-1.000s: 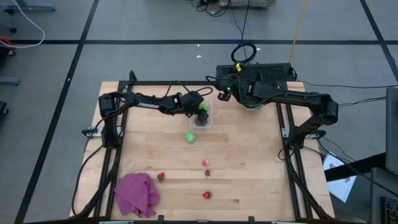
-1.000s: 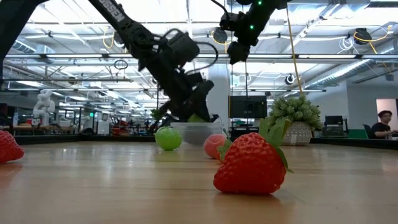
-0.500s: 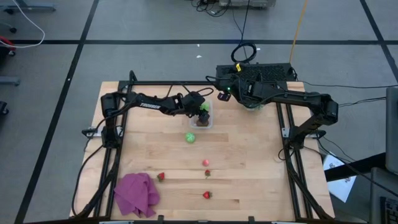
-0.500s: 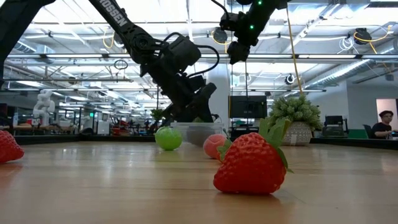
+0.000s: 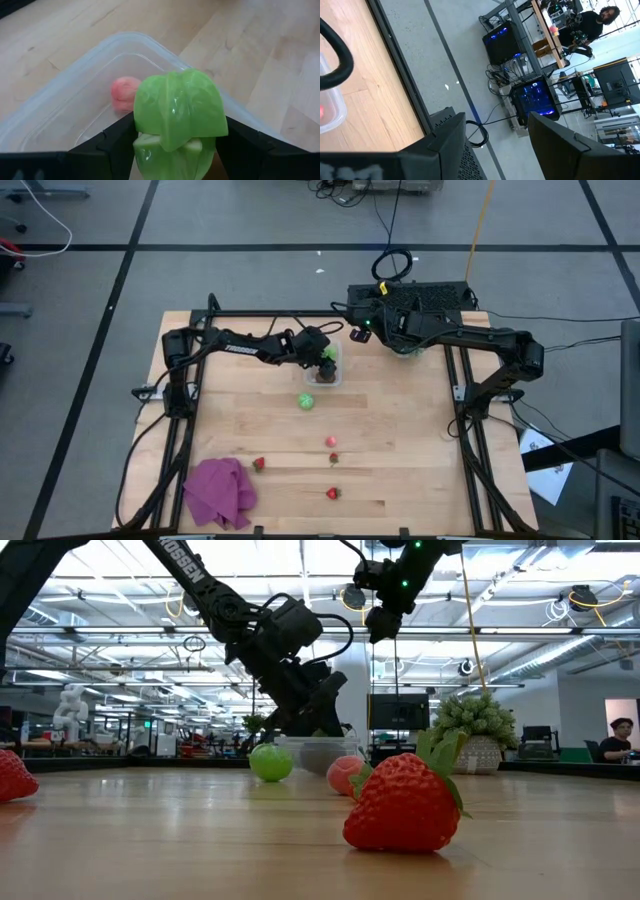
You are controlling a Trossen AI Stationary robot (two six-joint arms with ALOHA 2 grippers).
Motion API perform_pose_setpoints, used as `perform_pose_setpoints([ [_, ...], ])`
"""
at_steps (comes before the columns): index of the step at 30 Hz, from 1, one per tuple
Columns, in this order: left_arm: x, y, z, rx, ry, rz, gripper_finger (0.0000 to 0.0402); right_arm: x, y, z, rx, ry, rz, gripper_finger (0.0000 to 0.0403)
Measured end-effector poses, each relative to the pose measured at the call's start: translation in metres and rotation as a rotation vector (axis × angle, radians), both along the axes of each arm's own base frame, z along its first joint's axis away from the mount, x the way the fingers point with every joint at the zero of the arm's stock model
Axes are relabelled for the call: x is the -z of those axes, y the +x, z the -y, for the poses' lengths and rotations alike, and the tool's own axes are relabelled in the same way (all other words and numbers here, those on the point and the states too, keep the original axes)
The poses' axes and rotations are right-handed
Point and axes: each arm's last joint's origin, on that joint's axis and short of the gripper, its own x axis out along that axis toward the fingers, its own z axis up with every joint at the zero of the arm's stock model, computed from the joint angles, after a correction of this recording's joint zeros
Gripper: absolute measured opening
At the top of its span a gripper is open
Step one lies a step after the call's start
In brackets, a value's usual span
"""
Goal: Pick and placing Produce into tupperware
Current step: Put the starfruit into the transparent bin, then put the cabbage into the transparent bin
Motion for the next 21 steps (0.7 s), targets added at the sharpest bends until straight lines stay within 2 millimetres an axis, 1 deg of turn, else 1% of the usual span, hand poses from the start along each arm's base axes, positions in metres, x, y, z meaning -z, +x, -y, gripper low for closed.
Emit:
perform_pose_setpoints([
  [4,0.0014,-0.0019,-0.0008,0.007,0.0,-0.023,0.0242,0.0,0.0,0.0,0.0,0.0,0.0,0.0203],
  [7,0.0016,-0.0022,-0.0014,0.024,-0.015,-0.018,0.0251,0.0,0.0,0.0001,0.0,0.0,0.0,0.0203],
  [16,0.0012,-0.0033,-0.0043,0.032,-0.028,-0.012,0.031,0.0,0.0,0.0001,0.0,0.0,0.0,0.0203],
  [21,-0.0033,-0.0003,-0.0051,0.033,-0.021,0.002,0.033,0.0,0.0,0.0,-0.001,0.0,0.0,0.0203],
])
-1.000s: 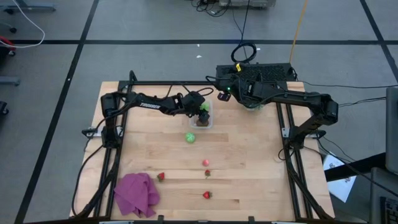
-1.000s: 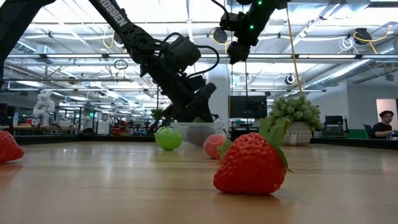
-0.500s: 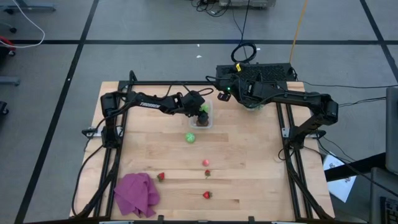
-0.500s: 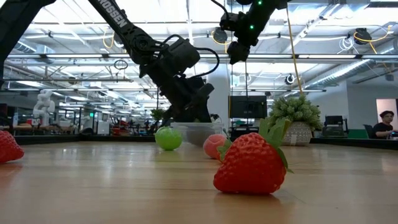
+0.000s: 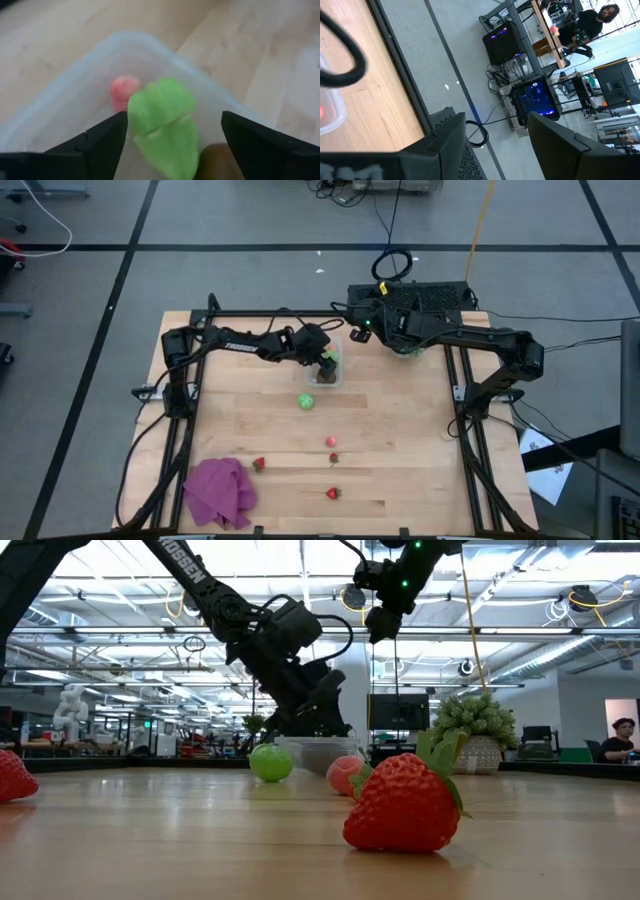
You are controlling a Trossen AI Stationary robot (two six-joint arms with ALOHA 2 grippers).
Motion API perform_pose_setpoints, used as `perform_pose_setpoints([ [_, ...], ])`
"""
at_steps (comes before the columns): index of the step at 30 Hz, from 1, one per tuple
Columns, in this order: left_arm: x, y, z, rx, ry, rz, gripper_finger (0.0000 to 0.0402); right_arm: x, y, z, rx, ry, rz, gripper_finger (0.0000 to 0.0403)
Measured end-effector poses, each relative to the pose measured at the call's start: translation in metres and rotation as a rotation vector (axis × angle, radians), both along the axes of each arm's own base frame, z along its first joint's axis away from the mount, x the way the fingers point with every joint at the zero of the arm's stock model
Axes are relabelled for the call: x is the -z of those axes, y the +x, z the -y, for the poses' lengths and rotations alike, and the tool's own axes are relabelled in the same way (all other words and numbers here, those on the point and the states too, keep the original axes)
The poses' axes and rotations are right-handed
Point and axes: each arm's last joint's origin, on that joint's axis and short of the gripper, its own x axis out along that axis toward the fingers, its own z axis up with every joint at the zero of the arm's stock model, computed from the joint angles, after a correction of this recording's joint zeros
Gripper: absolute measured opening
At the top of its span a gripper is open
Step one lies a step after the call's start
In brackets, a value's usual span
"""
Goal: Pick and placing Produce into tupperware
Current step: Put the cabbage into the transparent bin
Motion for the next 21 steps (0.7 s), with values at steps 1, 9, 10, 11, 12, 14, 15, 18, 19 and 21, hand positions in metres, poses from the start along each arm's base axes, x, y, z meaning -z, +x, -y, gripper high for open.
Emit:
perform_pose_setpoints([
  [1,-0.003,0.002,-0.001,0.0,0.003,0.009,0.0332,0.0,0.0,0.0,0.0,0.0,0.0,0.0203],
  [9,-0.046,-0.003,0.001,0.03,0.039,-0.032,0.0324,0.001,0.0,0.0,-0.001,0.001,-0.011,0.0203],
  [10,-0.053,-0.006,0.001,0.023,0.049,-0.036,0.0322,0.001,-0.001,0.0,-0.001,0.003,-0.016,0.0203],
  [11,-0.06,-0.011,0.003,0.013,0.057,-0.052,0.0319,0.001,-0.001,0.0,-0.002,0.005,-0.024,0.0203],
  [12,-0.064,-0.018,0.005,0.002,0.055,-0.097,0.0317,0.002,-0.001,0.0,-0.002,0.007,-0.03,0.0203],
  [14,-0.073,-0.029,0.01,-0.013,0.057,-0.161,0.0313,0.003,-0.002,-0.001,-0.001,0.011,-0.049,0.0203],
  [15,-0.075,-0.036,0.013,-0.029,0.049,-0.215,0.0311,0.004,-0.003,-0.001,-0.002,0.014,-0.06,0.0203],
  [18,-0.072,-0.053,0.028,-0.086,0.017,-0.353,0.0308,0.005,-0.004,-0.001,0.0,0.021,-0.075,0.0203],
  [19,-0.071,-0.058,0.033,-0.105,0.0,-0.383,0.0308,0.005,-0.004,-0.001,0.0,0.022,-0.079,0.0203],
  [21,-0.066,-0.065,0.045,-0.127,-0.041,-0.454,0.0311,0.006,-0.004,-0.001,0.0,0.023,-0.081,0.0203],
])
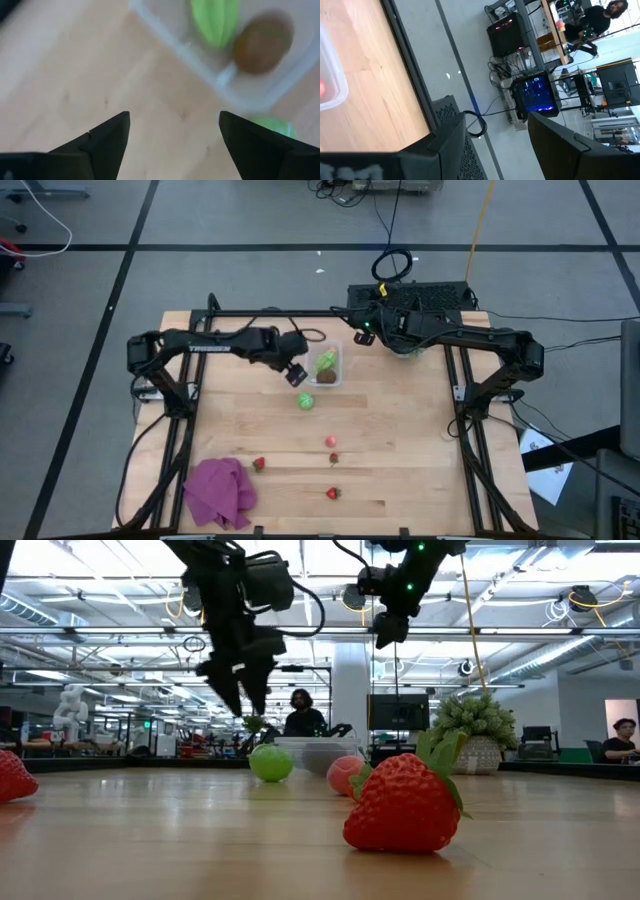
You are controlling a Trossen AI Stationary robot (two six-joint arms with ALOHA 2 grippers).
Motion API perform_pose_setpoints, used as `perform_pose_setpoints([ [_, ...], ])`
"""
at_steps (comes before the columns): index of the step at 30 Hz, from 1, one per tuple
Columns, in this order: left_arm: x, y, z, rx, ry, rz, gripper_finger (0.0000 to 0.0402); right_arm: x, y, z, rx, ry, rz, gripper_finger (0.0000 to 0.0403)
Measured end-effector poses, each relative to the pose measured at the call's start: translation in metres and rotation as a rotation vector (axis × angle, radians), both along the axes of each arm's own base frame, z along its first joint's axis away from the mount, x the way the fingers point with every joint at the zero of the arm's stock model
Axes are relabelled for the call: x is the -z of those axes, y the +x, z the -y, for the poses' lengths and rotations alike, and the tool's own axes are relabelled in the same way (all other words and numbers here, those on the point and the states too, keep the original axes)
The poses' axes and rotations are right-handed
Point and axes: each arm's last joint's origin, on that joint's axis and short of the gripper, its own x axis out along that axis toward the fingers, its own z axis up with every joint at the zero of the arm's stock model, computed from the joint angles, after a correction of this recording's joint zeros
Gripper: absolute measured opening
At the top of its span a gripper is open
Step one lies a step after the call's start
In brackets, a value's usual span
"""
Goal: Pick and placing Produce into tupperware
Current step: Put the cabbage into the transparent bin
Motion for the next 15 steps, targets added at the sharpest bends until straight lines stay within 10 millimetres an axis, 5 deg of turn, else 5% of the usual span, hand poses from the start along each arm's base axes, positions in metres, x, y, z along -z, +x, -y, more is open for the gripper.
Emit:
perform_pose_setpoints([
  [5,0.016,-0.003,0.03,-0.01,-0.045,-0.064,0.0313,0.001,-0.001,0.0,0.0,0.004,-0.01,0.0203],
  [15,0.017,0.01,0.076,0.052,-0.042,0.047,0.0308,0.001,-0.001,0.0,0.001,0.006,-0.013,0.0203],
])
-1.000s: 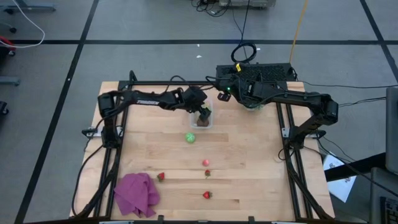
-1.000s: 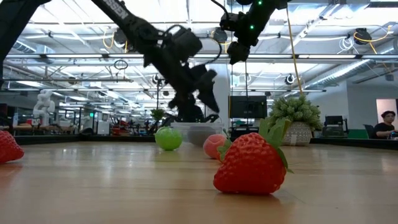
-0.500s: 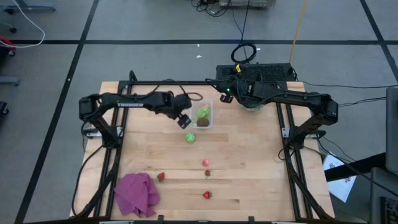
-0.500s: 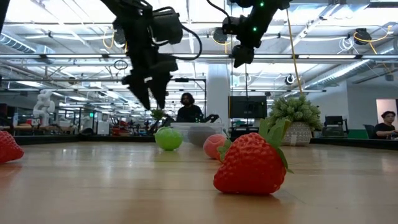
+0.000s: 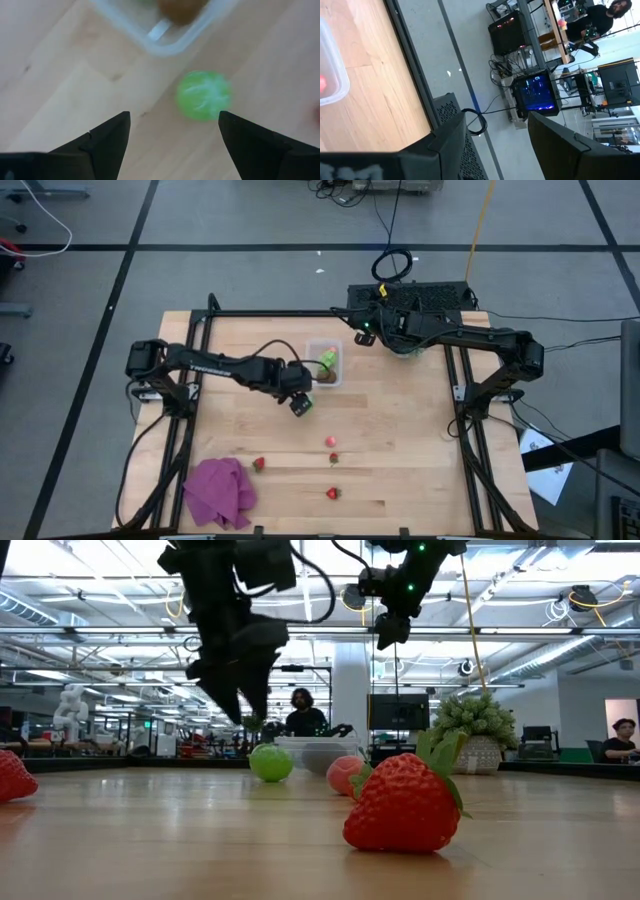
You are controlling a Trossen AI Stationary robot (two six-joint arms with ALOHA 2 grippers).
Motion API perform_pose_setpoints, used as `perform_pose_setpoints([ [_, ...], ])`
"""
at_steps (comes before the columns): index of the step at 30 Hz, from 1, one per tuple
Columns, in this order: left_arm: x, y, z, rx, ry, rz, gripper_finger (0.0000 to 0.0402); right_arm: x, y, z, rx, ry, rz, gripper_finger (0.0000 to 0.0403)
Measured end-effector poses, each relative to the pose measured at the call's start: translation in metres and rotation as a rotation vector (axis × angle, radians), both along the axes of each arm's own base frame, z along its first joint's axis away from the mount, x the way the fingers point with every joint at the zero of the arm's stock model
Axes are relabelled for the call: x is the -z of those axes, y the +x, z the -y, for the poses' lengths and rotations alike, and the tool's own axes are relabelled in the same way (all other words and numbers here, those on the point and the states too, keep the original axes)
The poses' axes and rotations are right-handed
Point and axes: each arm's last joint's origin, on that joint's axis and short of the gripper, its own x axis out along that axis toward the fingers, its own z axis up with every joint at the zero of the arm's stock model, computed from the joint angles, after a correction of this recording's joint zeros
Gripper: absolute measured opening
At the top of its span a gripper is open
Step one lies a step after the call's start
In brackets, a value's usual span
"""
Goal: Pick and placing Produce into tupperware
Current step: Put the cabbage into the transparent bin
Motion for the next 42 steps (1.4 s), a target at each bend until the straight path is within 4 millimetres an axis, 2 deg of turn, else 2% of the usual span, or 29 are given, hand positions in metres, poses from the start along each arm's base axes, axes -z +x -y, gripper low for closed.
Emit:
perform_pose_setpoints([
  [6,-0.002,0.005,0.011,0.031,0.002,0.051,0.0301,0.0,0.0,0.0,0.0,0.0,0.0,0.0203],
  [10,0.006,0.01,0.015,0.044,0.001,0.046,0.0296,0.0,0.0,0.0,0.0,0.0,0.001,0.0203],
  [20,0.027,0.02,0.015,0.068,-0.018,0.016,0.0296,-0.001,0.0,0.0,0.0,-0.003,0.009,0.0203],
  [42,0.049,0.029,0.013,0.086,-0.018,-0.01,0.0296,-0.001,0.001,0.0,0.0,-0.002,0.009,0.0203],
])
